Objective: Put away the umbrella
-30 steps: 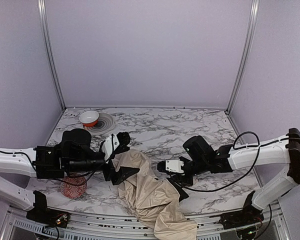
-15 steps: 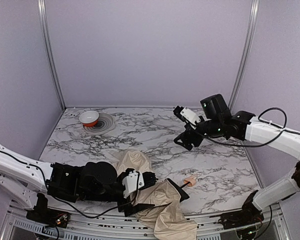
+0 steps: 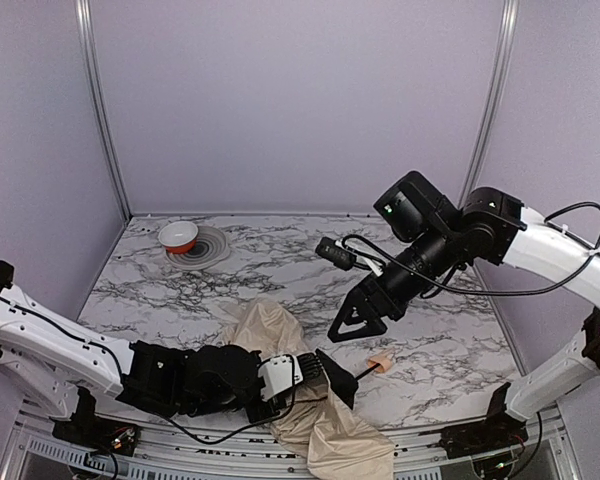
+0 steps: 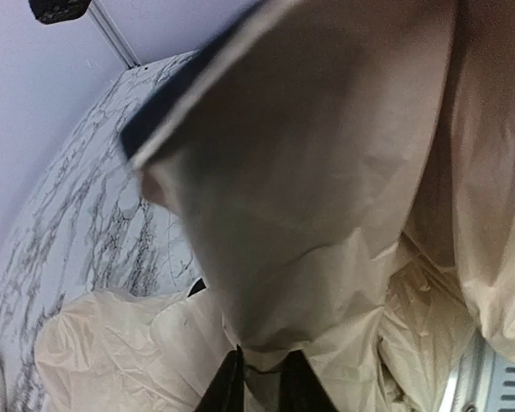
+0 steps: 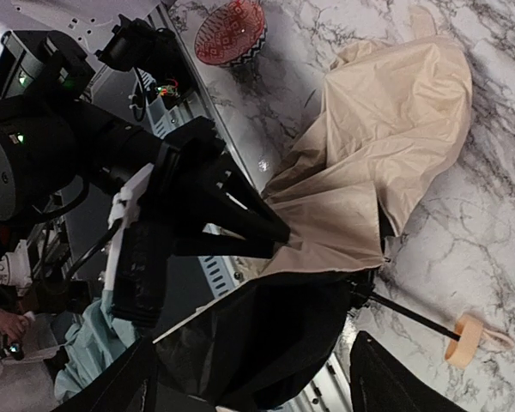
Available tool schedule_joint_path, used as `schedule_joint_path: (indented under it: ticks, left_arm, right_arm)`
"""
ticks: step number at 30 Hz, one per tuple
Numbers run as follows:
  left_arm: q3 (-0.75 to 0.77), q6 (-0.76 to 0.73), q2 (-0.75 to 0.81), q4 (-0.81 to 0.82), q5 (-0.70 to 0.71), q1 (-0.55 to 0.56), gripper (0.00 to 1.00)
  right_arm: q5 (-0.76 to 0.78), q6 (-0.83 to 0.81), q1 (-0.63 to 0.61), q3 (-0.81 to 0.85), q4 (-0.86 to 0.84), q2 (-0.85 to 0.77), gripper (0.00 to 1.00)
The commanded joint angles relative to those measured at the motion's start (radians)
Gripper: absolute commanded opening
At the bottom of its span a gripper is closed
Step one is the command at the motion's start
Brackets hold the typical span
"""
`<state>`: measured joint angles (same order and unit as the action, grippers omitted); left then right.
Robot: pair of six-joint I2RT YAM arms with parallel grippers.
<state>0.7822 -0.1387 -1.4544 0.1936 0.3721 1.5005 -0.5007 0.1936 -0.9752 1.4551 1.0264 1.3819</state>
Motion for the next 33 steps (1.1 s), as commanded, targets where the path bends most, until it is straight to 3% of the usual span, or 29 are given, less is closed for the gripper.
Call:
schedule_joint_path:
  ticks: [1,8,19,22,25,28,33]
  left_arm:
    - [-0.006,-0.009,-0.036,0.071,0.100,-0.028,0.03]
    - [0.015,-0.014,-0.035,0.081,0.058,-0.082,0.02]
    - [-0.030,0.060,0.019,0.111,-0.013,-0.133,0.01]
    - [-0.057,0.088,0.041,0.132,-0.053,-0.170,0.01]
    - [-0.078,0.077,0.045,0.143,-0.071,-0.177,0.01]
    - [-0.102,0.081,0.042,0.161,-0.096,-0.199,0.01]
    - [-0.128,0.083,0.014,0.187,-0.162,-0.253,0.02]
  right_arm:
    - [-0.083,0.141,-0.041,-0.006,0.043,-0.016,0.75]
    - [-0.018,0.219,-0.117,-0.038,-0.084,0.008,0.77]
    - [0.058,0.327,-0.190,-0.179,-0.232,0.020,0.60]
    - [0.081,0.331,-0.190,-0.205,-0.266,0.020,0.46]
    - [0.095,0.316,-0.190,-0.214,-0.275,0.037,0.03]
    - [0.052,0.278,-0.177,-0.193,-0.330,0.029,0.00]
    - [-0.163,0.301,-0.075,-0.216,-0.547,-0.025,0.00]
